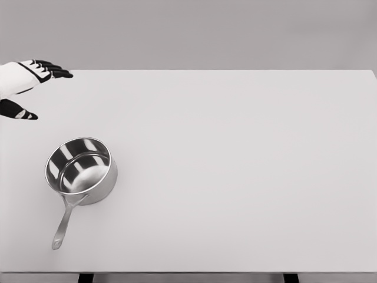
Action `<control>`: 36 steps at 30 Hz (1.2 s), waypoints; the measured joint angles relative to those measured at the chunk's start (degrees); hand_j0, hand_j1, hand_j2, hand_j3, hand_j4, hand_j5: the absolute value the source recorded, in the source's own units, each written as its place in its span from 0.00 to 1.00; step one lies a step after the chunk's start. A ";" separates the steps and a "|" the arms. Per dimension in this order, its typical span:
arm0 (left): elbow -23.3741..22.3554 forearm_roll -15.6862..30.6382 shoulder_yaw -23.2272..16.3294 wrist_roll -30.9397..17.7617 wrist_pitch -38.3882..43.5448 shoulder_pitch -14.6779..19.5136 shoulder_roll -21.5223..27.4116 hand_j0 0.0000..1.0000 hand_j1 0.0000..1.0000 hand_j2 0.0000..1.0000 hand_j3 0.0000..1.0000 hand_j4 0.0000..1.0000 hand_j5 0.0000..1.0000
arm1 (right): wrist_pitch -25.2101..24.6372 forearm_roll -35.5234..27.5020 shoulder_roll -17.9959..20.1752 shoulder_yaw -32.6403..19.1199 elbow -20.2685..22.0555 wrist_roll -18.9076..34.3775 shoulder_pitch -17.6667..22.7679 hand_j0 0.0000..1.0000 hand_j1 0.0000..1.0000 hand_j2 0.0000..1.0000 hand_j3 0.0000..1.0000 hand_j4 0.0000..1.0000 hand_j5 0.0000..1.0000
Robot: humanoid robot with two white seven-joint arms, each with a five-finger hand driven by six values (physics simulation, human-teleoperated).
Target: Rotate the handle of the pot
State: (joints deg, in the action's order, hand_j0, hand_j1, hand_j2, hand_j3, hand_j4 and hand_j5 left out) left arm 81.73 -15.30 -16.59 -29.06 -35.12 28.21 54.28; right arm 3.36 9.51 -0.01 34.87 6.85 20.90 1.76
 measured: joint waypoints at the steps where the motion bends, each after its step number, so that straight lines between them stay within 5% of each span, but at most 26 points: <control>1: -0.07 -0.18 -0.09 -0.02 -0.01 0.00 -0.15 1.00 1.00 1.00 1.00 1.00 1.00 | -0.09 -0.02 0.00 -0.01 -0.02 0.00 0.17 1.00 1.00 1.00 1.00 1.00 1.00; 6: 0.92 -0.57 -0.35 -0.51 -0.02 0.09 -0.44 1.00 1.00 1.00 1.00 1.00 1.00 | -0.37 -0.06 0.00 -0.03 -0.41 0.00 0.44 1.00 1.00 1.00 1.00 1.00 1.00; 10: 10.20 -0.40 -0.42 -2.57 -0.03 0.18 -0.08 1.00 1.00 1.00 1.00 1.00 1.00 | -0.43 -0.07 0.00 -0.01 -0.49 0.00 0.44 1.00 1.00 1.00 1.00 1.00 1.00; 11: 12.82 -0.23 -0.45 -3.08 -0.01 0.96 -0.01 1.00 1.00 1.00 1.00 1.00 1.00 | -0.44 -0.07 0.00 -0.02 -0.50 0.00 0.44 1.00 1.00 1.00 1.00 1.00 1.00; 13: 16.01 0.05 -1.95 -3.86 -0.15 7.86 0.14 1.00 1.00 1.00 1.00 1.00 1.00 | -0.45 -0.07 0.00 -0.03 -0.51 0.00 0.44 1.00 1.00 1.00 1.00 1.00 1.00; 15: 17.64 1.55 -6.06 -4.19 0.10 12.39 0.36 1.00 1.00 1.00 1.00 1.00 1.00 | -0.45 -0.07 0.00 -0.02 -0.51 0.00 0.44 1.00 1.00 1.00 1.00 1.00 1.00; 18: 18.73 2.54 -11.21 -4.51 0.01 14.15 -0.94 1.00 1.00 1.00 1.00 1.00 1.00 | -0.45 -0.08 0.00 -0.04 -0.52 0.00 0.44 1.00 1.00 1.00 1.00 1.00 1.00; 21: 19.12 4.19 -18.13 -4.62 0.07 21.79 -3.33 1.00 1.00 1.00 1.00 1.00 1.00 | -0.46 -0.07 0.00 -0.02 -0.52 0.00 0.44 1.00 1.00 1.00 1.00 1.00 1.00; 25: 19.29 6.93 -27.98 -4.69 0.33 25.21 -8.06 1.00 1.00 1.00 1.00 1.00 1.00 | -0.45 -0.09 0.00 -0.02 -0.52 0.00 0.44 1.00 1.00 1.00 1.00 1.00 1.00; 33: 19.42 26.86 -51.17 -1.18 0.52 37.00 -6.26 1.00 1.00 1.00 1.00 1.00 1.00 | -0.46 -0.07 0.00 -0.01 -0.52 0.00 0.44 1.00 1.00 1.00 1.00 1.00 1.00; 36: 19.42 30.34 -58.31 -0.66 0.18 39.64 -3.54 1.00 1.00 1.00 1.00 1.00 1.00 | -0.46 -0.07 0.00 -0.02 -0.52 0.00 0.44 1.00 1.00 1.00 1.00 1.00 1.00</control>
State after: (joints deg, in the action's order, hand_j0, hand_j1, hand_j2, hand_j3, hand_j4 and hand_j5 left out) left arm 101.15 15.04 -74.90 -29.72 -34.94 67.85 50.74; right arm 2.89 9.43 -0.01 34.85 6.33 20.90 2.20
